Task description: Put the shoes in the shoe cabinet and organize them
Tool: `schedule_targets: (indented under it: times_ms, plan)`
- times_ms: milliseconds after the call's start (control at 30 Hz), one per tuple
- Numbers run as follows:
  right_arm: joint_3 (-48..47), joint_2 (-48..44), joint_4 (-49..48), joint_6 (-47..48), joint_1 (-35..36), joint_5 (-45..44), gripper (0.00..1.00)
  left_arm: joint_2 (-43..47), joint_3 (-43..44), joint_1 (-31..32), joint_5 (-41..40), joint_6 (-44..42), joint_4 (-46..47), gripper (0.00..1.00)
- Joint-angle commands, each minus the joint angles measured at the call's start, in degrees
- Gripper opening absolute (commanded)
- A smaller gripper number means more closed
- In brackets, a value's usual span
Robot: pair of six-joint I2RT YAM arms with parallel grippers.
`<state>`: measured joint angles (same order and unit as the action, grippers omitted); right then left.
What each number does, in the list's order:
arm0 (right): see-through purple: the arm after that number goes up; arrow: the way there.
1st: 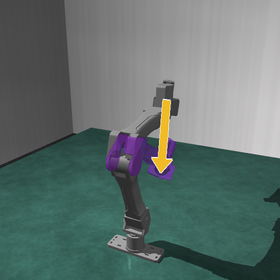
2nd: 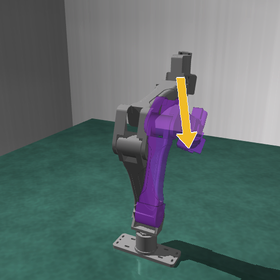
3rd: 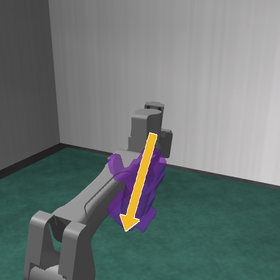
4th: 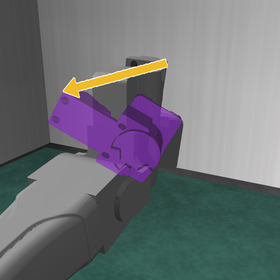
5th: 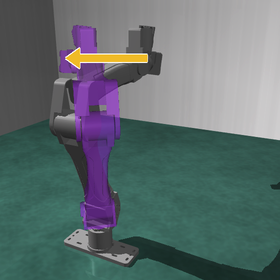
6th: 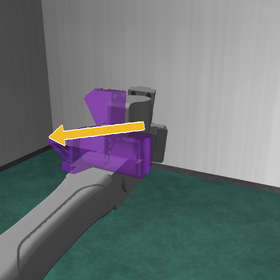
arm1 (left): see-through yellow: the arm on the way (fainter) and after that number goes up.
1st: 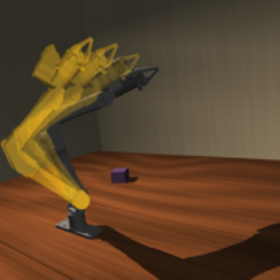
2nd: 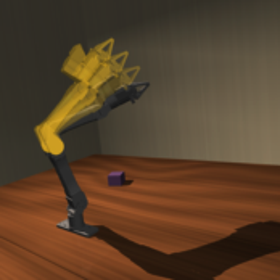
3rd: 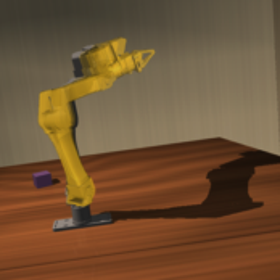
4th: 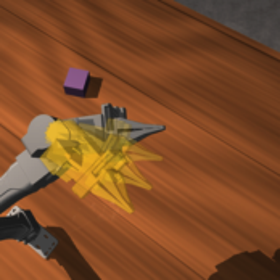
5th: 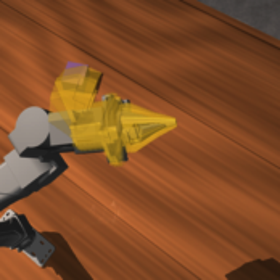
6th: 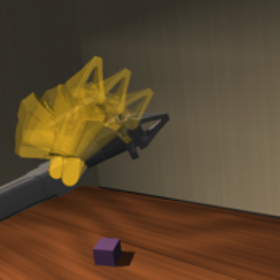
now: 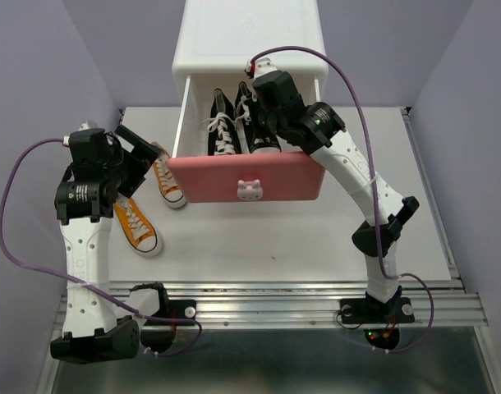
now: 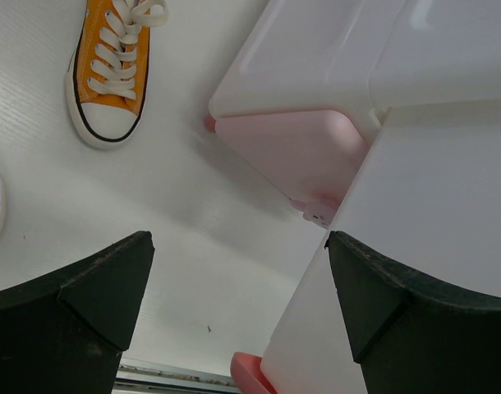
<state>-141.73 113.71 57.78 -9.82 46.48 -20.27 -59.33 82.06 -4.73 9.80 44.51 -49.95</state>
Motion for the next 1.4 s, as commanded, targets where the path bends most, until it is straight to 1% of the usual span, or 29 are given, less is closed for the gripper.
schedule_targets:
  times_ms: [0,133,167,233,300,367,433,467,533,567,600,733,867,900,1033,1067,1133,1200,1267,1300,1367]
  plan:
    - [-2.15,-2.43,-6.71,2.78,0.19,-2.66,0.14,0.27,0.20,-0.37,-0.40,-1.45,1.53,0.99]
    - [0.04,-4.90,-6.80,7.62,0.19,-8.19,0.09,0.18,-0.06,-0.37,-0.31,-1.53,1.88,0.99]
    - [0.92,-5.51,-6.98,10.06,0.19,-9.68,0.08,0.09,-0.06,-0.37,-0.22,-1.62,1.88,0.99]
    - [2.86,-6.57,-7.59,13.68,0.19,-13.47,0.01,0.09,0.03,-0.37,-0.13,-1.71,1.88,0.99]
    - [2.87,-6.66,-8.29,18.41,0.19,-16.45,0.01,0.09,0.11,-0.37,-0.13,-1.71,1.70,0.99]
    - [2.51,-6.57,-9.00,19.14,-0.42,-16.99,0.01,0.35,0.12,-0.37,-0.13,-1.62,1.62,0.99]
    - [2.42,-6.92,-9.00,18.01,-1.12,-13.76,0.01,0.62,-0.06,-0.37,-0.22,-1.45,1.53,0.99]
    - [3.03,-7.36,-9.00,16.69,-1.13,-7.82,0.01,0.88,-0.15,-0.37,-0.31,-1.36,1.44,0.99]
    - [5.22,-8.33,-9.00,15.46,-1.13,-1.55,0.01,1.15,-0.32,-0.37,-0.31,-1.01,1.44,0.99]
    - [5.93,-9.03,-9.00,12.58,-1.13,2.56,0.01,1.32,-0.32,-0.37,-0.40,-0.92,1.35,0.99]
    - [7.59,-9.64,-8.56,10.98,-1.13,4.43,0.01,1.41,-0.32,-0.37,-0.57,-0.74,1.26,0.99]
    - [9.54,-9.65,-6.11,10.00,-1.13,6.30,0.01,1.76,-0.41,-0.28,-0.75,-0.65,0.82,0.99]
    - [8.40,-8.77,-4.87,10.00,-1.13,7.96,0.01,2.38,-0.59,-0.37,-1.28,-0.57,0.21,0.99]
    - [7.53,-8.42,-4.78,9.39,-1.13,10.14,0.00,2.73,-0.59,-0.37,-1.45,-0.48,0.12,0.99]
    - [3.92,-6.84,-4.78,4.12,-1.13,15.95,0.01,3.08,-0.41,-0.37,-1.72,-0.13,-0.14,0.99]
    - [3.57,-6.66,-5.22,1.41,-1.13,18.14,0.01,3.17,-0.41,-0.37,-1.80,-0.13,-0.23,0.99]
    - [3.48,-6.57,-6.97,-2.11,-1.13,19.74,0.01,3.26,-0.32,-0.37,-1.89,0.05,-0.32,0.99]
    - [4.00,-6.66,-9.16,-8.00,-1.13,21.40,0.01,3.43,-0.32,-0.37,-1.98,0.22,-0.41,0.99]
    - [4.18,-6.40,-9.79,-11.77,-1.13,20.80,0.01,3.61,-0.24,-0.37,-2.16,0.40,-0.67,0.99]
    - [3.92,-6.22,-9.88,-12.67,-1.13,18.19,0.01,3.78,-0.15,-0.37,-2.24,0.40,-0.84,0.99]
    - [3.83,-5.96,-9.53,-13.81,-1.13,16.59,0.01,3.87,-0.06,-0.28,-2.42,0.40,-1.20,0.99]
